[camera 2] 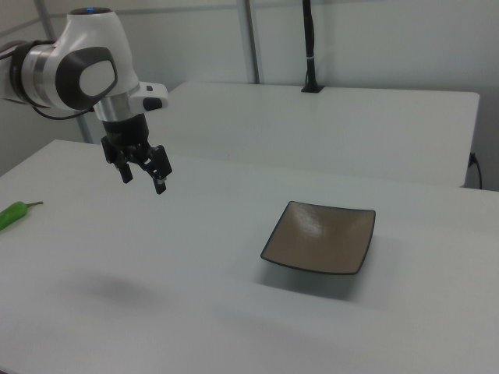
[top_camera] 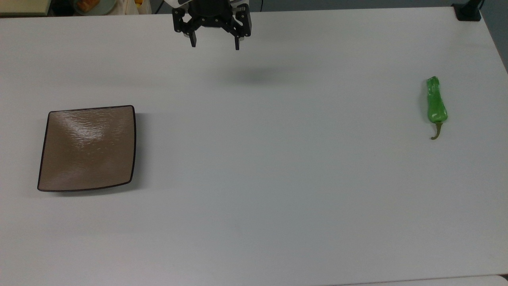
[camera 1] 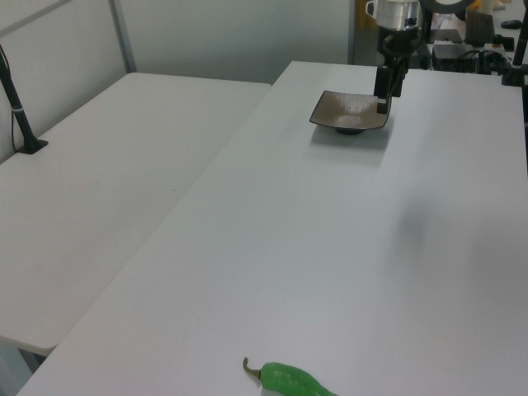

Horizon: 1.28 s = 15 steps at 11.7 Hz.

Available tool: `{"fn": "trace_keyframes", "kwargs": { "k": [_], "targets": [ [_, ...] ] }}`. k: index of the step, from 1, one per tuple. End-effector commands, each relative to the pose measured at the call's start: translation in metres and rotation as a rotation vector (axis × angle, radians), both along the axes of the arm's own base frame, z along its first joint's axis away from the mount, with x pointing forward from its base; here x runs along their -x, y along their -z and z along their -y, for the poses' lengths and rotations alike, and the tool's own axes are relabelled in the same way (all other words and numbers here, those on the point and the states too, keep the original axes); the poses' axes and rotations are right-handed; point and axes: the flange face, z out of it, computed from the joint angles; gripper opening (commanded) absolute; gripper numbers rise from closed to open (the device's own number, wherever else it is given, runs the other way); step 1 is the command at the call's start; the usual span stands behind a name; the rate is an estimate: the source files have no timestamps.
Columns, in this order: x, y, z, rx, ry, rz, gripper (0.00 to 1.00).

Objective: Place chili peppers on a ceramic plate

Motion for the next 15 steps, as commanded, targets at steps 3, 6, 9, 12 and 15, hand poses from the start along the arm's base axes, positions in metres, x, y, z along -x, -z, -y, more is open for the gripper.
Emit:
{"fn": "trace_keyframes", "kwargs": {
  "k": [3,6,9,12,15],
  "targets": [
    [-0.003,-0.005,-0.004,-0.015,-0.011,0.02,1.0],
    [-0.002,-0.002,-0.005,-0.014,-0.013,0.017,1.0],
    [-0.002,-0.002,-0.006,-0.014,-0.014,0.017,1.0],
    [-0.002,0.003,-0.015,-0.013,-0.027,0.008,1.0],
    [-0.004,0.005,-0.025,-0.029,-0.025,0.021,1.0]
  ]
}}
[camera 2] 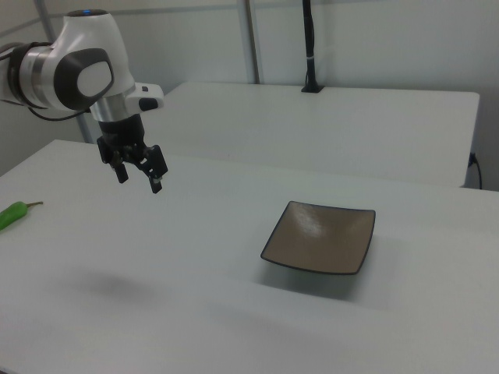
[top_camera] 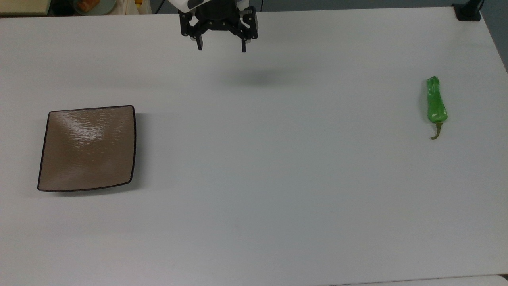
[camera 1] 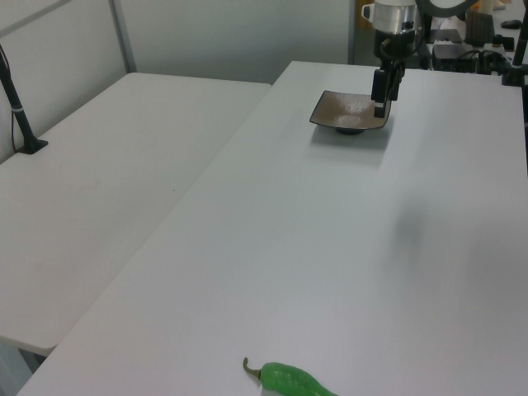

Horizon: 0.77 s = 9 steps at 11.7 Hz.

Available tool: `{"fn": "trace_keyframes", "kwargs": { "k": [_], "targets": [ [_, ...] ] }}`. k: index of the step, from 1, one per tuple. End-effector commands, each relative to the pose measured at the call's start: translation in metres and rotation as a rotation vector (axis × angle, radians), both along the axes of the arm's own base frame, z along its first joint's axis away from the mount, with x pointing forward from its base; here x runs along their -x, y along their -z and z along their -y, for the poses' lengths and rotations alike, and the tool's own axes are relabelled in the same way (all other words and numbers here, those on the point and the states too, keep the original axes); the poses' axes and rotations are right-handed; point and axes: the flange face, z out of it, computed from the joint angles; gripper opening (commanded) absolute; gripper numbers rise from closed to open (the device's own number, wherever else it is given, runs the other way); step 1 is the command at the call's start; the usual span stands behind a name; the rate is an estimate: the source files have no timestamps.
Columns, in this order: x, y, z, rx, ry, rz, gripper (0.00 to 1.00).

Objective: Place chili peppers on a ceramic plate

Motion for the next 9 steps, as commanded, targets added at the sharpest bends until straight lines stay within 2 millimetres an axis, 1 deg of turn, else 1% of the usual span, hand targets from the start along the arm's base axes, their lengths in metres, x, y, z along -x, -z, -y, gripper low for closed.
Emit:
{"fn": "trace_keyframes", "kwargs": {
  "k": [1,2,3,4,5,6,7,8,9],
  "targets": [
    [-0.001,0.005,-0.027,-0.03,-0.013,0.015,1.0],
    [-0.002,0.006,-0.033,-0.033,-0.002,0.02,1.0],
    [-0.004,0.008,-0.051,-0.046,0.023,0.046,1.0],
    [-0.008,0.008,-0.062,-0.067,0.061,0.077,1.0],
    [-0.01,0.01,-0.08,-0.085,0.107,0.103,1.0],
    [-0.008,0.011,-0.094,-0.093,0.121,0.104,1.0],
    [-0.004,0.014,-0.118,-0.104,0.116,0.106,1.0],
    [-0.001,0.012,-0.142,-0.121,0.131,0.112,1.0],
    [0.003,0.017,-0.17,-0.135,0.131,0.099,1.0]
  ]
}}
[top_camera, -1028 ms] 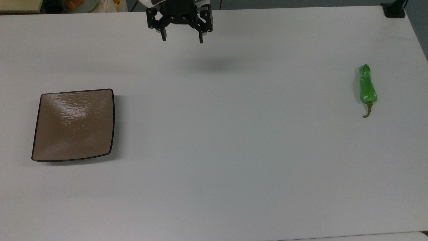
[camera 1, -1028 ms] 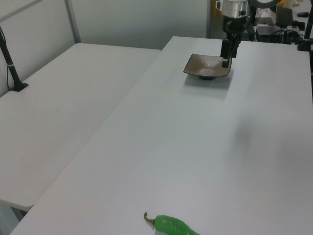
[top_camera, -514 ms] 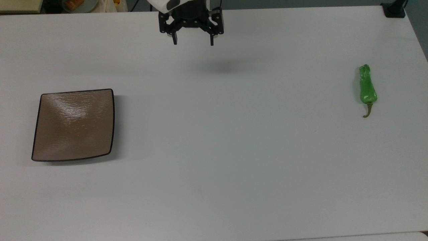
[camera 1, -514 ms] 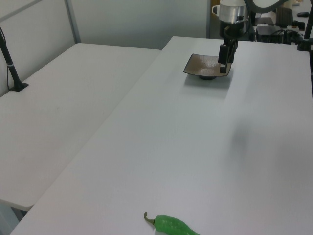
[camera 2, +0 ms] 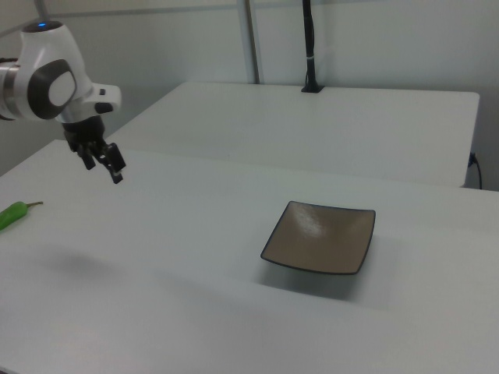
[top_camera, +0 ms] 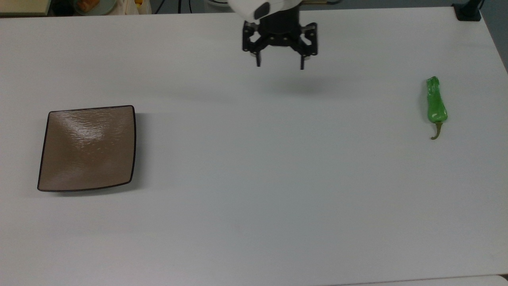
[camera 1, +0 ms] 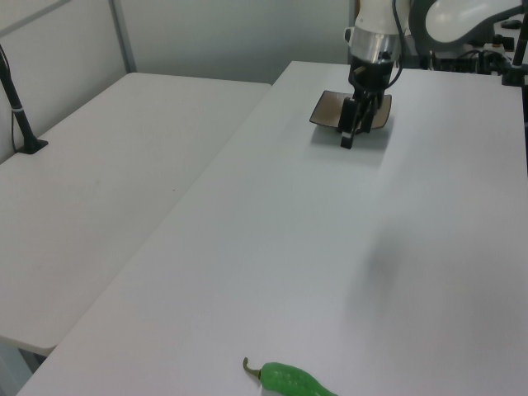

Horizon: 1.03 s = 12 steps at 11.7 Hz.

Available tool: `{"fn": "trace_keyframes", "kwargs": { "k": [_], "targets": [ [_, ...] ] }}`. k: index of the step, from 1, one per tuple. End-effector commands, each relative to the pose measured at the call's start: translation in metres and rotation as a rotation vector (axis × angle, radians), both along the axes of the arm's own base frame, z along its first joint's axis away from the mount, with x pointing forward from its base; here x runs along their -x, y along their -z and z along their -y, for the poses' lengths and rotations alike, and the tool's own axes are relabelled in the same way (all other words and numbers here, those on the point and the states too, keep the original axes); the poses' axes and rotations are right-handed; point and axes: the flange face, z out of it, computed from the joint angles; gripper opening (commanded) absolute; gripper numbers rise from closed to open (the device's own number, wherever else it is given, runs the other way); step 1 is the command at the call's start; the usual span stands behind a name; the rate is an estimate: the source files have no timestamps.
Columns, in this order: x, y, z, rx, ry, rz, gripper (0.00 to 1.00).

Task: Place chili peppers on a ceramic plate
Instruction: 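Move the open gripper across the table toward the green chili pepper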

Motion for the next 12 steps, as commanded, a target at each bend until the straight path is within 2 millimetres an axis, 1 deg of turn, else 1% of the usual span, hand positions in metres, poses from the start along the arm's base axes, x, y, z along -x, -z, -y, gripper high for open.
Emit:
{"fn": "trace_keyframes", "kwargs": {
  "k": [1,2,3,5,6,7,8,11,12],
  "targets": [
    [0.009,-0.001,-0.073,-0.066,0.016,-0.006,1.0],
    [0.017,0.005,-0.103,-0.082,0.015,-0.023,1.0],
    [0.024,0.006,-0.134,-0.103,0.007,-0.019,1.0],
    [0.035,0.018,-0.178,-0.136,-0.004,-0.011,1.0],
    [0.043,0.018,-0.201,-0.161,-0.028,0.015,1.0],
    [0.048,0.031,-0.219,-0.175,-0.042,0.016,1.0],
    [0.055,0.04,-0.239,-0.192,-0.042,0.014,1.0],
    [0.064,0.067,-0.279,-0.226,-0.035,0.026,1.0],
    [0.069,0.081,-0.294,-0.23,-0.04,0.016,1.0]
  ]
}}
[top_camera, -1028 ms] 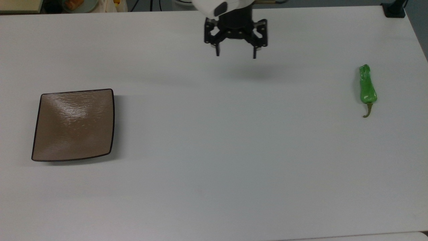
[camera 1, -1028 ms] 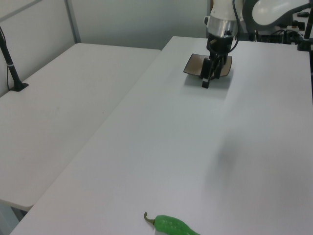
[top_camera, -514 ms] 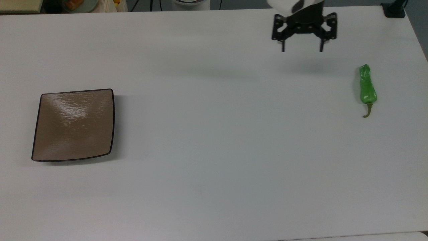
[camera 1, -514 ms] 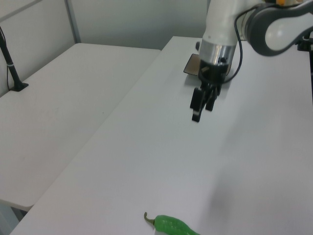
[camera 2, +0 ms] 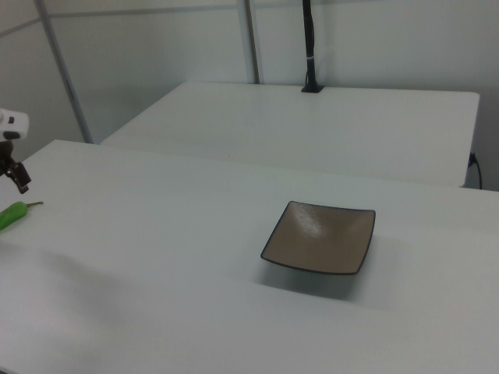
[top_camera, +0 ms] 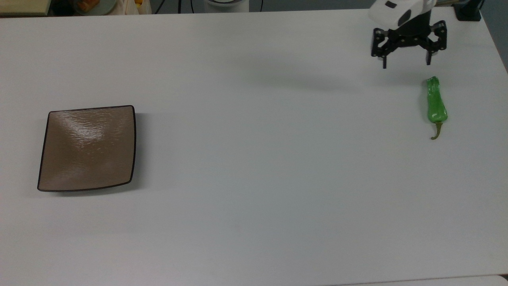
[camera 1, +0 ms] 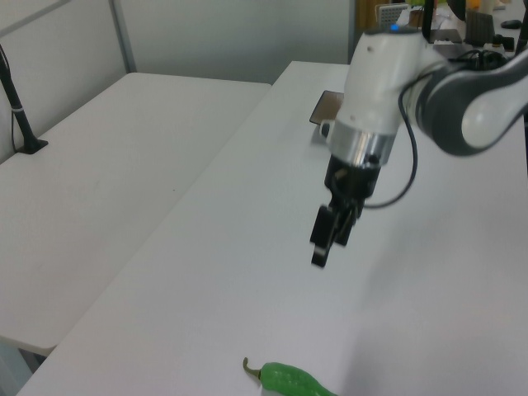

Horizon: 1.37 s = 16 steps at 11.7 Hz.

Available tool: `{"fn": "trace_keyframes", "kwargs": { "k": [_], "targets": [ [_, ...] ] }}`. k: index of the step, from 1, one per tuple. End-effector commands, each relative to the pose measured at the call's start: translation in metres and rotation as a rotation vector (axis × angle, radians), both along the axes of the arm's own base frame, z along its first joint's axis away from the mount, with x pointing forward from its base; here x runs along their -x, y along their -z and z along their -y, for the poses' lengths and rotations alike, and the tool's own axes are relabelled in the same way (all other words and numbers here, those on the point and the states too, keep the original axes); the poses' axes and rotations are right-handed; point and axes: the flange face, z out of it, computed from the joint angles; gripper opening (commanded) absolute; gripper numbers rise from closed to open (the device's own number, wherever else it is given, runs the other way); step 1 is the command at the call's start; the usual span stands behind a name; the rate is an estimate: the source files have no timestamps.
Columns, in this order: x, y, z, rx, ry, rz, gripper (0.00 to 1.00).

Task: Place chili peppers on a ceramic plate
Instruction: 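Move the open gripper across the table toward the green chili pepper, then lower the gripper onto the pepper body and close it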

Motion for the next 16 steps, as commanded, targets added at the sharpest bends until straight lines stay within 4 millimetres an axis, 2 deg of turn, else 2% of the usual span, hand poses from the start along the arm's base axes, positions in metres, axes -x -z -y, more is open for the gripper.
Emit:
{"fn": "trace_keyframes", "kwargs": {
  "k": [1,3,7,9,16],
  "targets": [
    [0.004,0.034,-0.047,-0.03,-0.001,-0.015,1.0],
    [0.002,0.05,-0.068,-0.05,-0.012,-0.018,1.0],
    [0.003,0.095,-0.103,-0.05,0.022,-0.019,1.0],
    [-0.001,0.103,-0.116,-0.062,0.051,-0.019,1.0],
    [0.007,0.142,-0.138,-0.076,0.041,0.022,1.0]
  ]
}}
